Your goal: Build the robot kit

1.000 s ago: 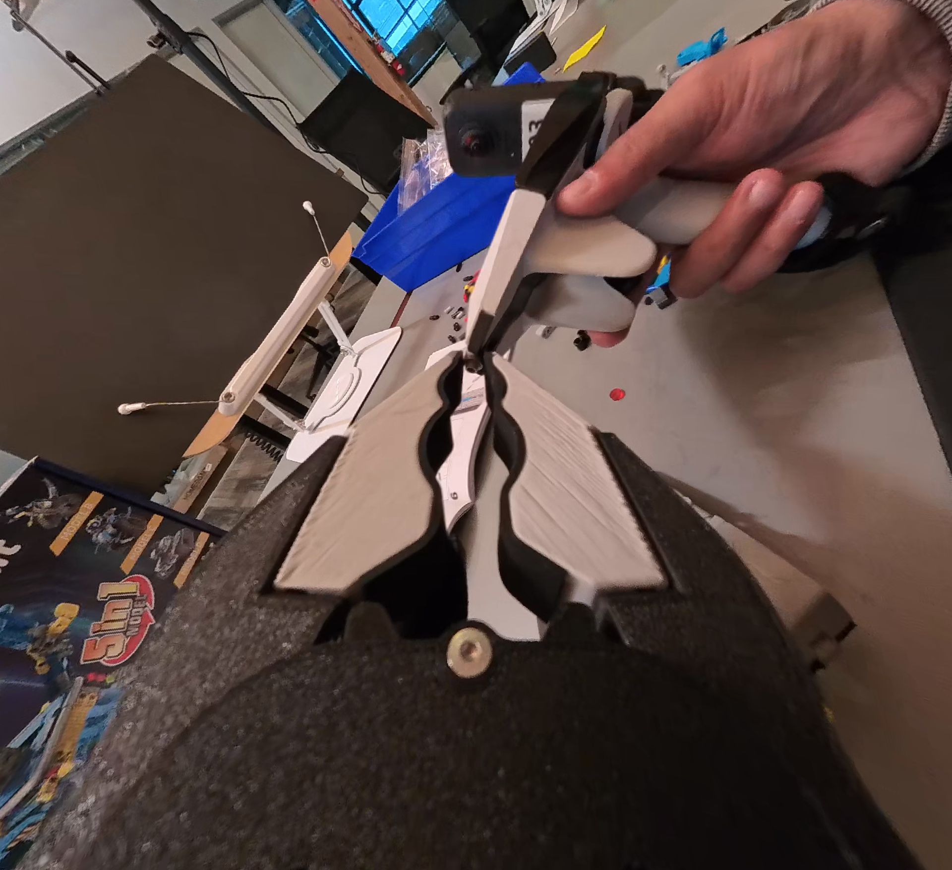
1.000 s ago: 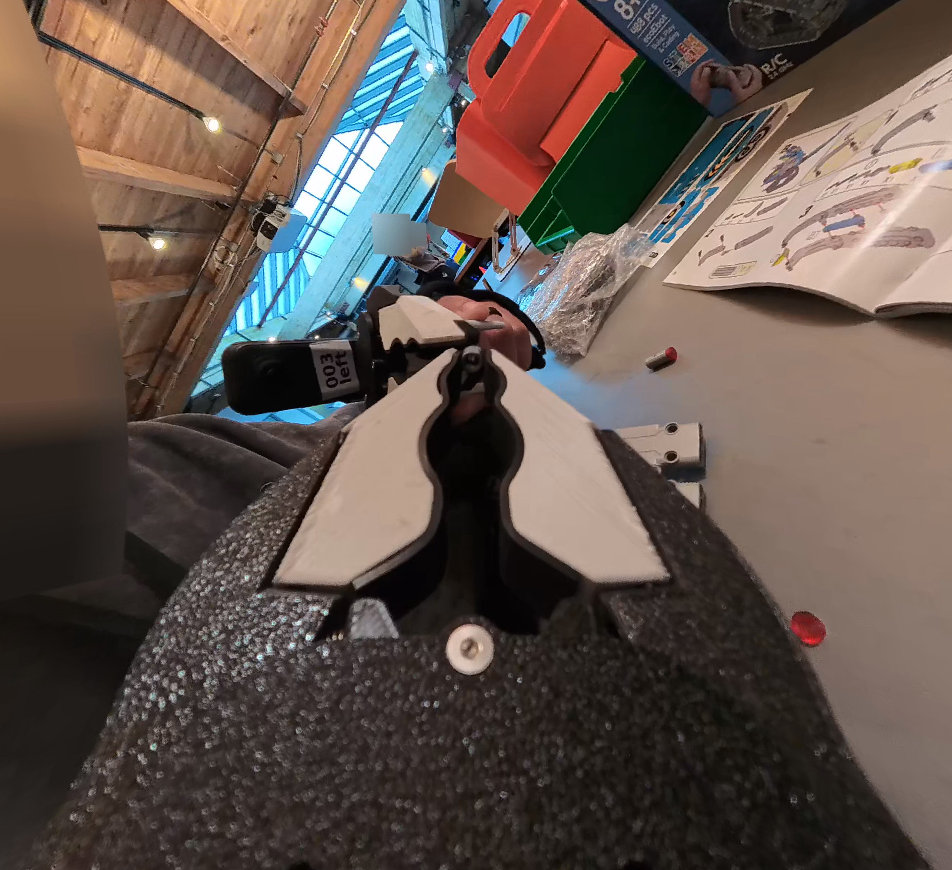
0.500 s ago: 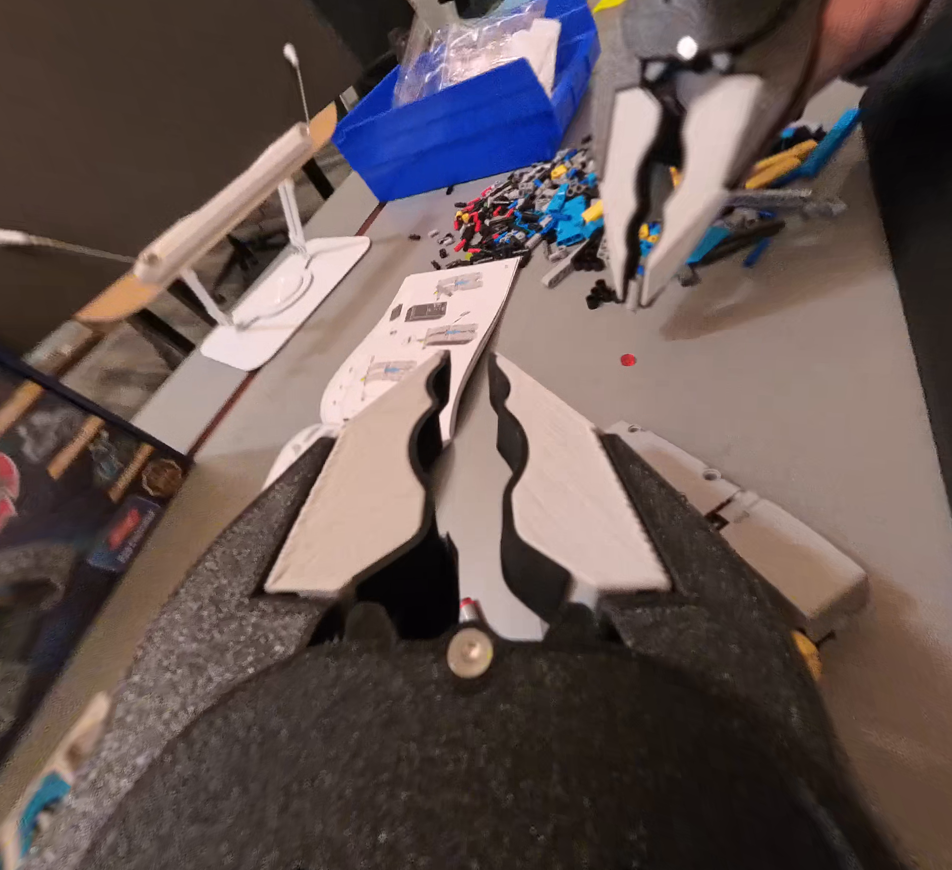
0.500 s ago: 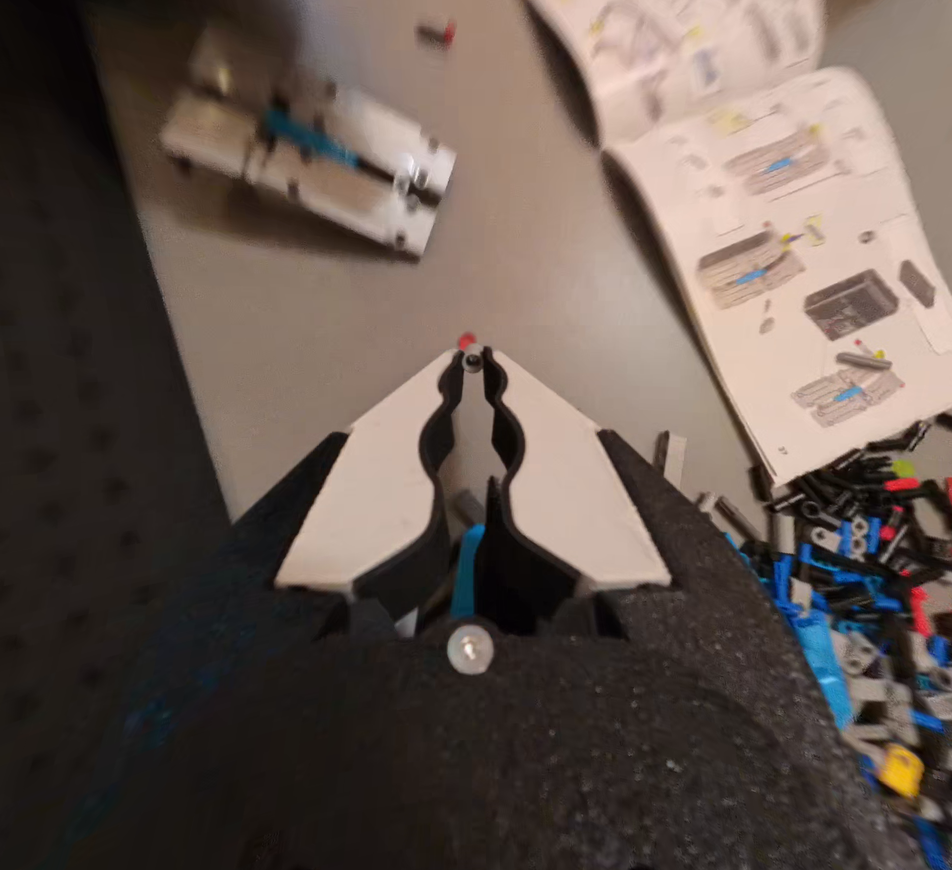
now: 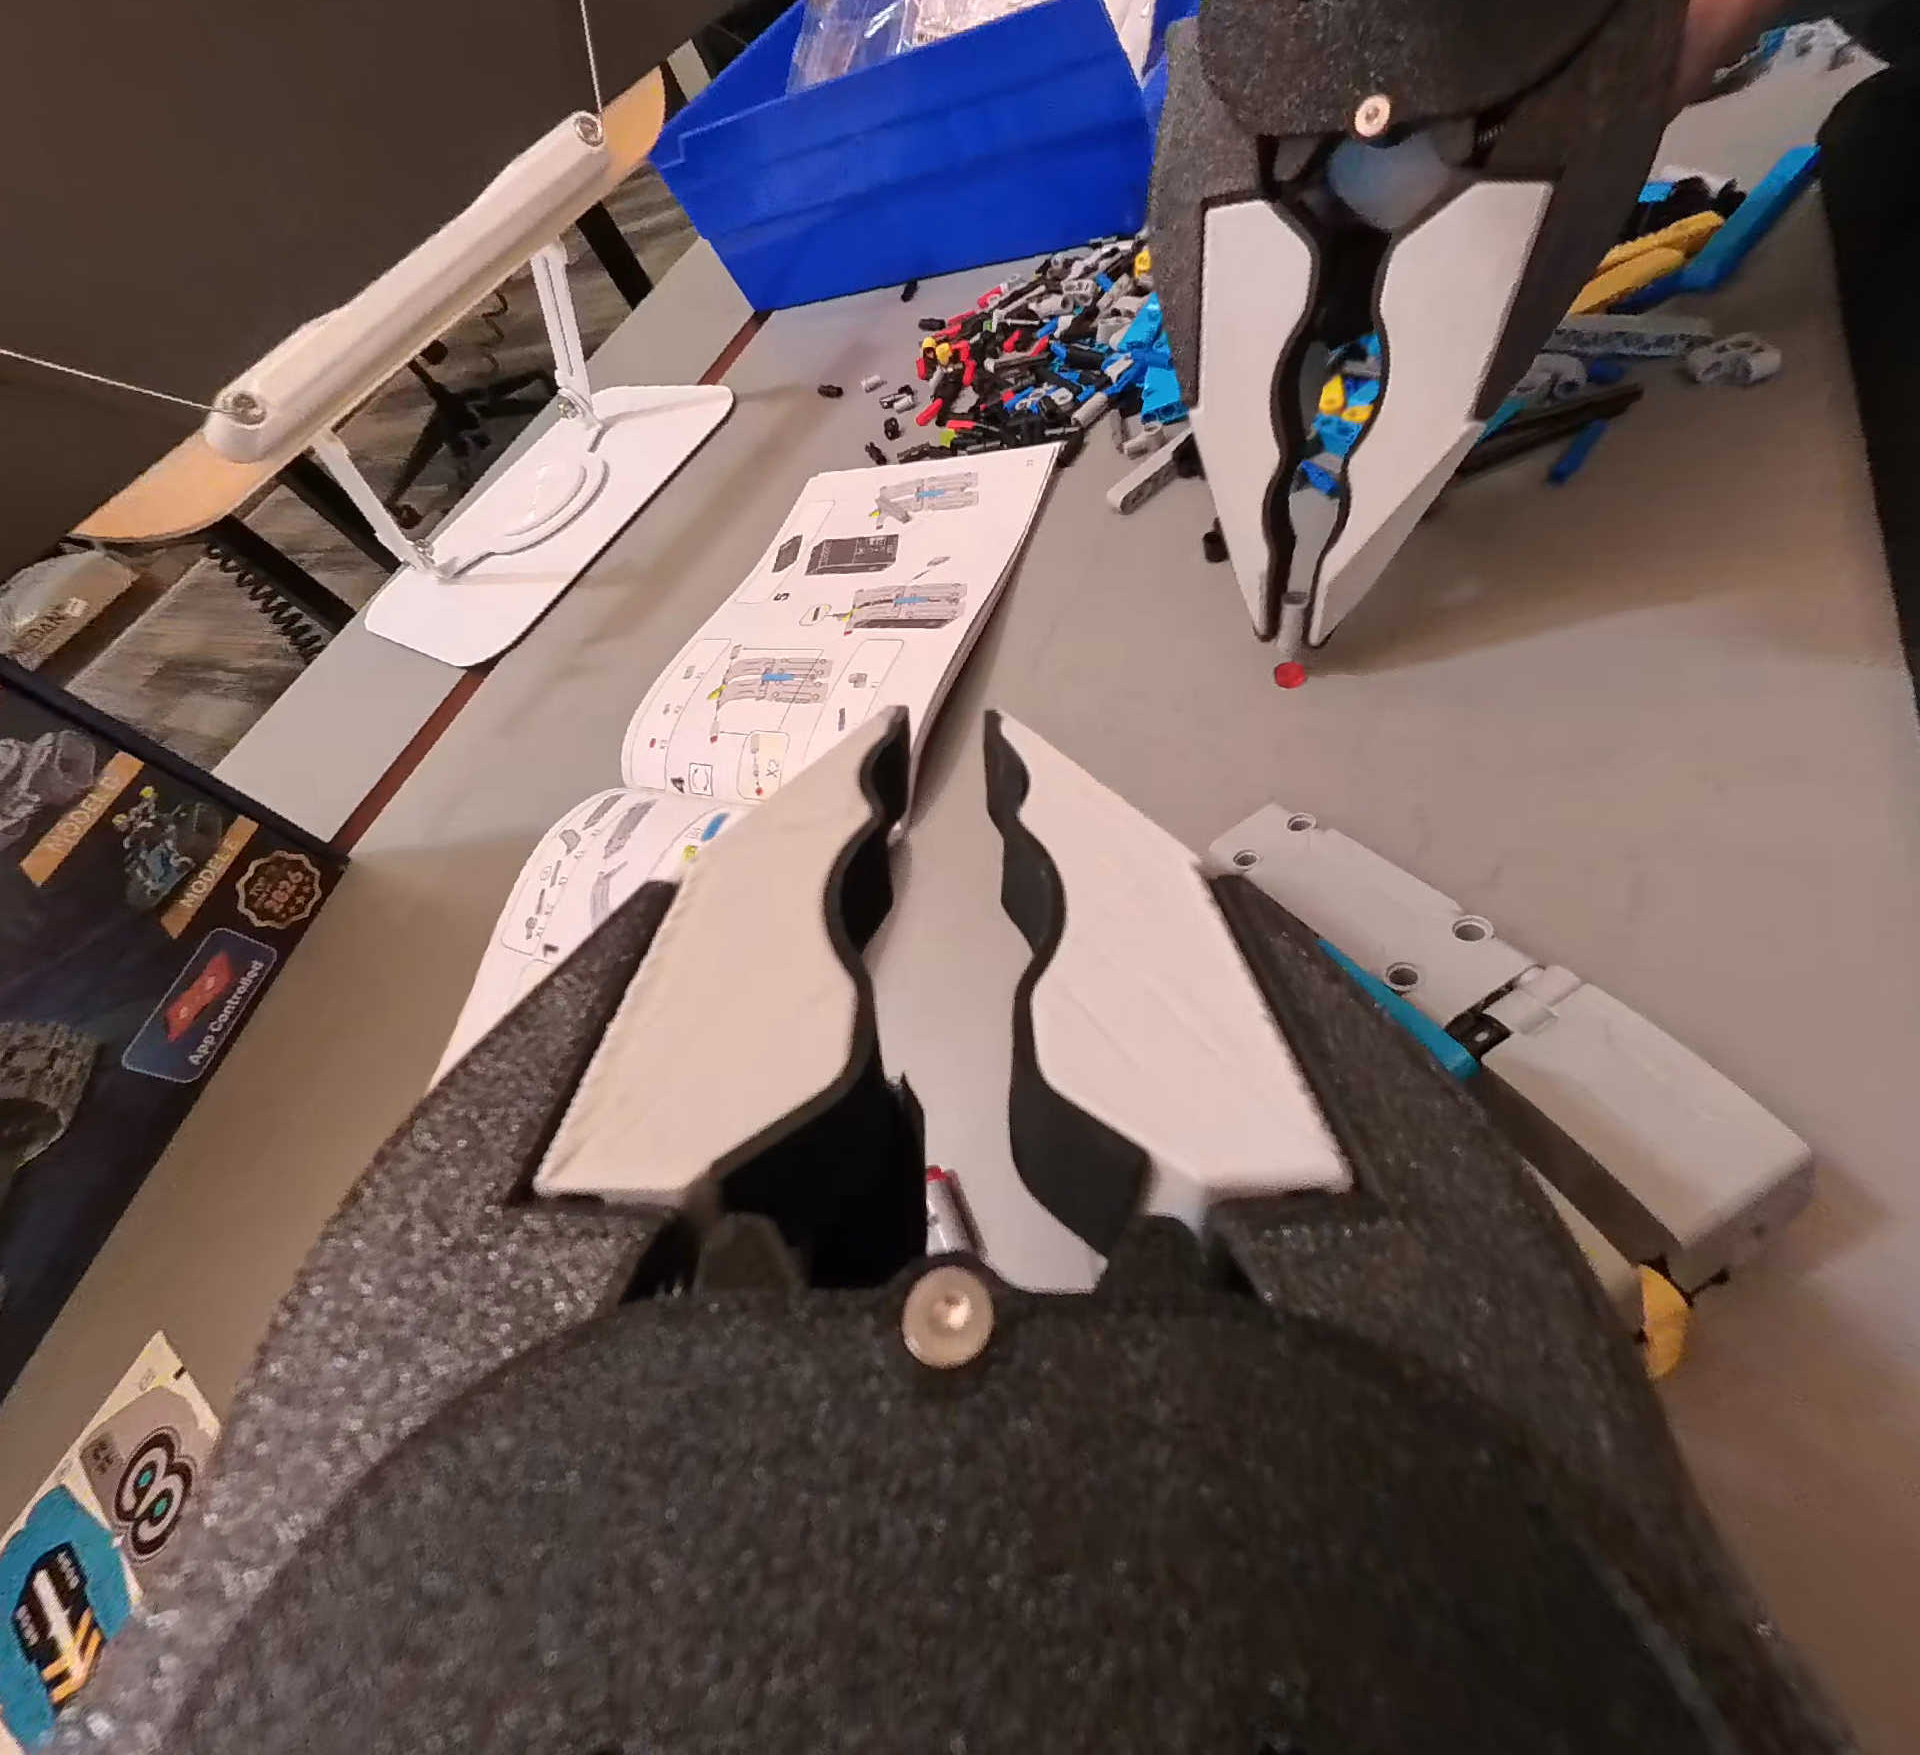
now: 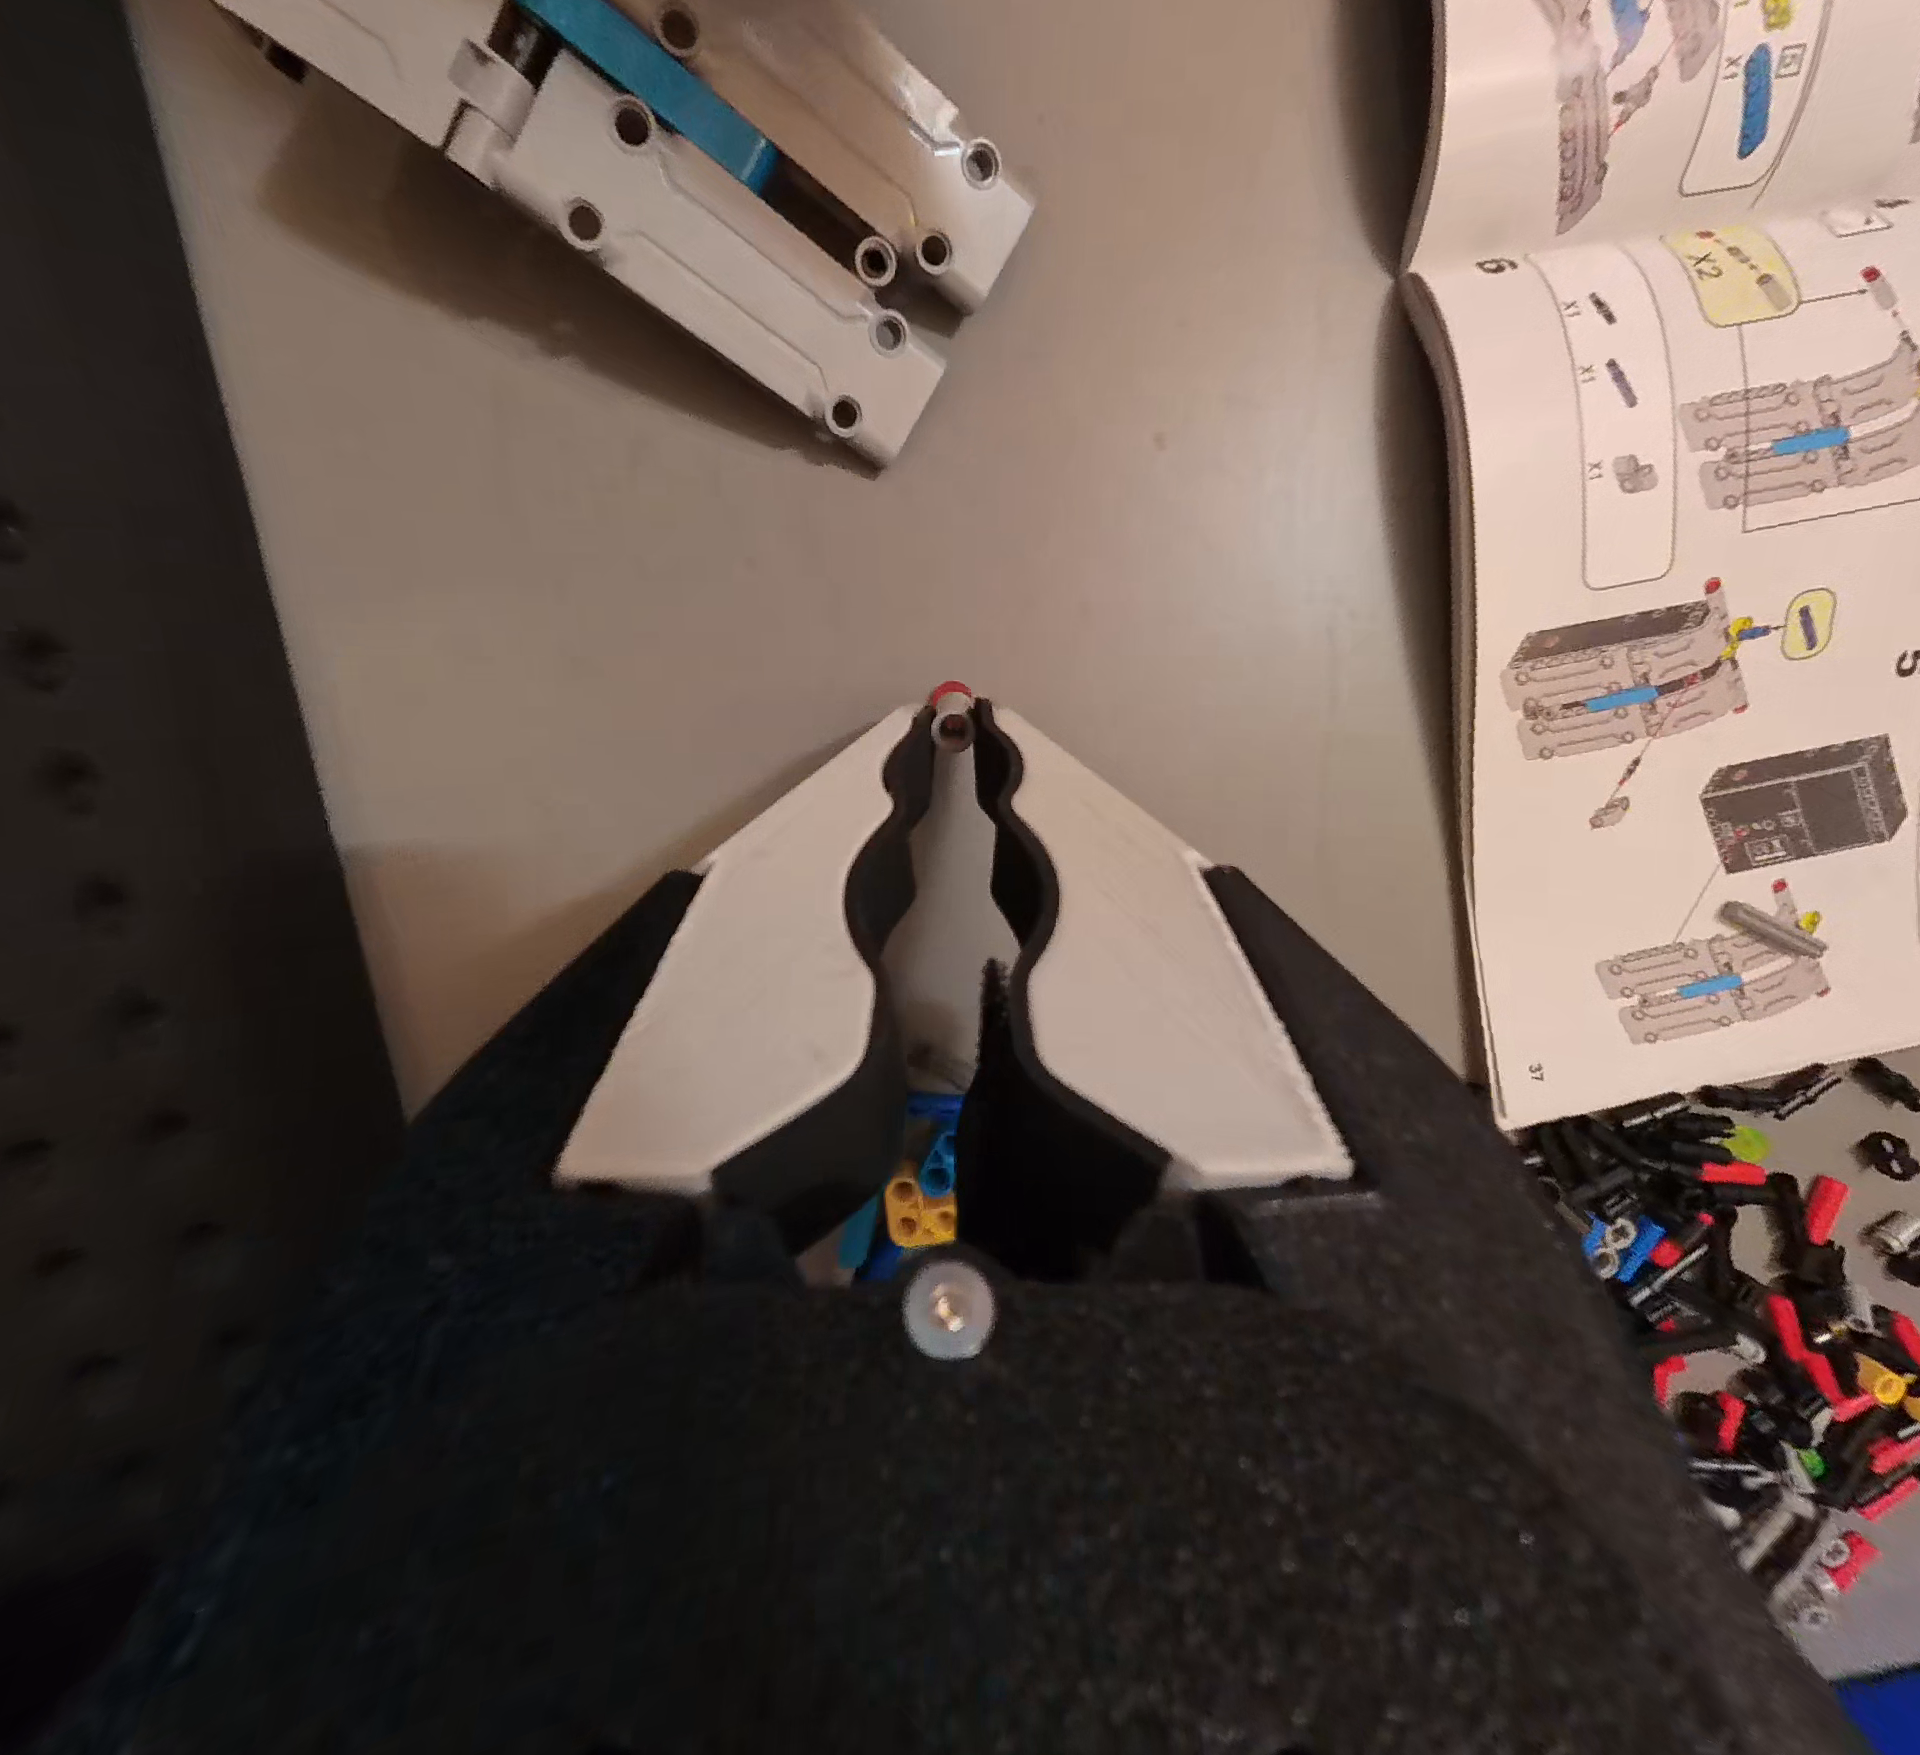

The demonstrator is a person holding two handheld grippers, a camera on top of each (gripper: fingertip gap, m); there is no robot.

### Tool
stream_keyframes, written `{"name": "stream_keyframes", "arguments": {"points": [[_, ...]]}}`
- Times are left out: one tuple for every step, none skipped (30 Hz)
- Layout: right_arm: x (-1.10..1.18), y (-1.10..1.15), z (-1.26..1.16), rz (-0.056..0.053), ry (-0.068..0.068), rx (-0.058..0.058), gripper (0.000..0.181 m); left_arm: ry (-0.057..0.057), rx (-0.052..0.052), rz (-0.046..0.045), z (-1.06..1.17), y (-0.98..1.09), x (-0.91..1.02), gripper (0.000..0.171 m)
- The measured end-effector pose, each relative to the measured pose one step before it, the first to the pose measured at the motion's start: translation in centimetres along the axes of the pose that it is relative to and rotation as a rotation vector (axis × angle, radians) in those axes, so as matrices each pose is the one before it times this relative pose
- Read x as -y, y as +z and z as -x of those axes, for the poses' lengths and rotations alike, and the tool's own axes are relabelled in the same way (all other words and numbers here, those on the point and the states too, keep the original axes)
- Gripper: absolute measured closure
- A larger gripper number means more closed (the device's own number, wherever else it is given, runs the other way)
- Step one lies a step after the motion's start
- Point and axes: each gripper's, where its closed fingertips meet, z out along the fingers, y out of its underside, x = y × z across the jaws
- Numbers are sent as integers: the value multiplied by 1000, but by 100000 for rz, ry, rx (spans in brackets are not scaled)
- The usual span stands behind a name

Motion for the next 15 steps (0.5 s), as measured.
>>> {"name": "stream_keyframes", "arguments": {"points": [[11, 129, -33, 638, -405, 145, 175, 6, -150, 542, -48, 56, -108, 158], [93, 124, 50, 135, -143, 584, 175, -199, -218, 293, -42, 39, -64, 159], [68, 122, 46, 367, -207, 481, 175, -205, -126, 1, -14, -4, -9, 159], [-99, 170, 29, 1342, 6, 350, 175, -112, -96, 71, -6, -1, -3, 159], [-101, 92, -25, 1090, 110, 45, 175, -34, 101, 277, 39, -9, -34, 159], [-156, -19, -76, 1688, -226, -425, 175, 88, 445, 18, 77, -16, 0, 159], [-26, -23, -72, 828, -498, -534, 175, 2, 190, -151, 54, -34, 27, 159], [-25, -5, 46, 695, 256, 597, 175, -336, 10, -41, 36, -21, 19, 159], [-24, -13, 24, 642, 271, 752, 176, -407, -15, 18, 30, -4, 7, 159], [-42, -13, 25, 954, 525, 909, 175, -217, -44, 104, 15, 14, -20, 159], [-47, -10, 27, 1565, -270, 653, 175, -12, 71, -19, 6, 5, -6, 159], [-21, 3, 22, 1788, -292, 645, 176, 62, -20, 11, -19, 7, -2, 159], [-17, -1, 16, 2278, -27, 1039, 176, 21, -27, 139, -17, 16, -15, 159], [-3, 4, 8, 2315, -345, 1094, 175, -15, -148, 159, -42, 26, -11, 159], [-11, 6, 10, 2159, 553, 1600, 175, -35, -57, 85, -19, 9, -14, 159]]}}
